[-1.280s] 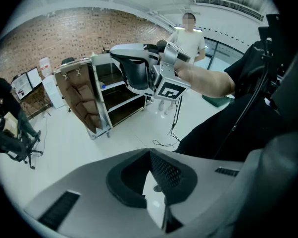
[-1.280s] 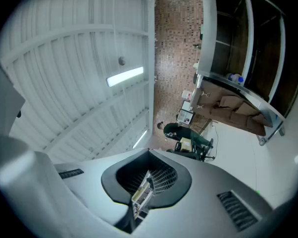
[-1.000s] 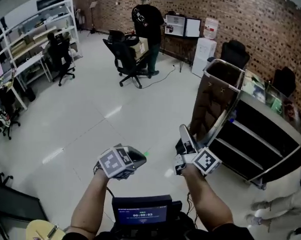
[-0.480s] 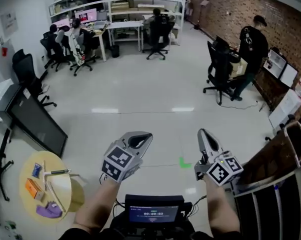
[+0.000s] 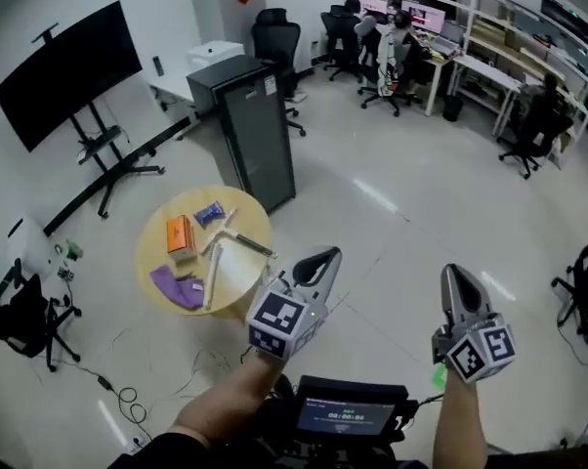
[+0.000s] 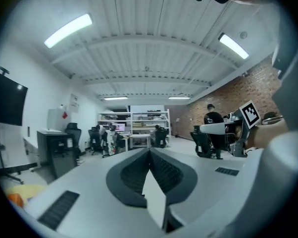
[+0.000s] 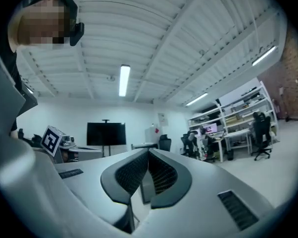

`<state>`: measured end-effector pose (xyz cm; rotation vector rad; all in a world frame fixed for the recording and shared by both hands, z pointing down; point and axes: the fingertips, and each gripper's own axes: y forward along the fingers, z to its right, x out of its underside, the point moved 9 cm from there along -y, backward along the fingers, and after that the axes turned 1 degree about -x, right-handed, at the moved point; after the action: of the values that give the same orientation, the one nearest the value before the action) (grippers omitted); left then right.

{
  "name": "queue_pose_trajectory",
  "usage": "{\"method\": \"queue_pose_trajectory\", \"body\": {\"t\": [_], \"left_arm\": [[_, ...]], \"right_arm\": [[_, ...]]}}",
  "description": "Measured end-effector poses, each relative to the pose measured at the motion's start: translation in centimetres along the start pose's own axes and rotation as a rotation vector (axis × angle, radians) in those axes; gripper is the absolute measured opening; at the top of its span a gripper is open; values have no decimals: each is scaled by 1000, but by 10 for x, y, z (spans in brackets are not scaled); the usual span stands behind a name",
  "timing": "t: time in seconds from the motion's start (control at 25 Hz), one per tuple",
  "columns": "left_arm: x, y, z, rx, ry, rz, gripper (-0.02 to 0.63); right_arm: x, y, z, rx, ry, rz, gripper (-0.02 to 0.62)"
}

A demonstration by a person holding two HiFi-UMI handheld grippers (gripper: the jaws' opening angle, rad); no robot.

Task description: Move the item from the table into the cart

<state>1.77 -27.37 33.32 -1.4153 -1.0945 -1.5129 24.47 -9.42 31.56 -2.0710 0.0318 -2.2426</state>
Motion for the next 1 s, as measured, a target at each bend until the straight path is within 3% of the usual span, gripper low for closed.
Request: {"method": "queue_pose_trajectory", "body": {"t": [0.08,0.28,0.48,0.64,0.76,1.0], "left_arm": [[12,-43,-61,-106,-2,10,9],[41,-153,-197,-281,-18,-1,9],[85,-245,-313,-479,-43,-26,10],[110,-307,-376,-634,-66,-85,15],[121,-344,-414,-757,-98,-83,17],[147,-371,-467,-951,-164,-125,31]], "right_arm": [[15,61,-46,-84,-4,-18,0],[56,198,-169,-255,32,-63,0],[106,313,-280,-416,16,-118,0],[137,384,-339,-506,15,-181,0],[154,431,-372,-563,26,-212,20],[184,524,-414,-715,7,-241,20]]}}
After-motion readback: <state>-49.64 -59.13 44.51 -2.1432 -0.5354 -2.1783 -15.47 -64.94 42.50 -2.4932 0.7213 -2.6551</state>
